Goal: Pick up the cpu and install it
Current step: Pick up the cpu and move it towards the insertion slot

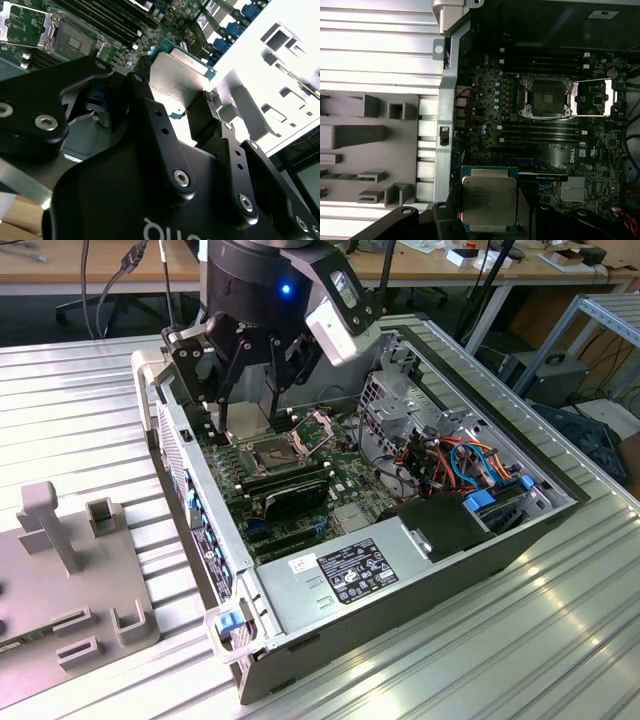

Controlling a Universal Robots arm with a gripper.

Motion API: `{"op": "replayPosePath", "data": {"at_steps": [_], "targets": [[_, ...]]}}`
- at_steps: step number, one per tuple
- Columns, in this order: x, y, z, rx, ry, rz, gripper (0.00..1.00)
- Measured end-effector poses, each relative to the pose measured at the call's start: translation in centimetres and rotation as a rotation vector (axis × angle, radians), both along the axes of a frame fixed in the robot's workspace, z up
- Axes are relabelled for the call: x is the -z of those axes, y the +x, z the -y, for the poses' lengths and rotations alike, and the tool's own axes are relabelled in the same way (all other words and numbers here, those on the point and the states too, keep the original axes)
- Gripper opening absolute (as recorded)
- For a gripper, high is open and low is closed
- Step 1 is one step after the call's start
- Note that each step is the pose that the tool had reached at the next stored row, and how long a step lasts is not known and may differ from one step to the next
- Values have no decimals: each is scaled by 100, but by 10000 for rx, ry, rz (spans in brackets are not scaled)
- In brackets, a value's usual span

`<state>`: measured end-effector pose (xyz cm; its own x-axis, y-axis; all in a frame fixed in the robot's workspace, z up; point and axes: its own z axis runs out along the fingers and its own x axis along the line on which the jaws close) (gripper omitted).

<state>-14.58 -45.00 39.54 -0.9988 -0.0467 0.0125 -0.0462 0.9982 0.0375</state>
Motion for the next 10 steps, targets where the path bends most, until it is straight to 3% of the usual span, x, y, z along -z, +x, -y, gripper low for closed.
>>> {"op": "replayPosePath", "data": {"at_steps": [3, 10], "targets": [[0, 63, 0, -1, -1, 0, 54], [0, 68, 0, 0, 0, 0, 54]]}}
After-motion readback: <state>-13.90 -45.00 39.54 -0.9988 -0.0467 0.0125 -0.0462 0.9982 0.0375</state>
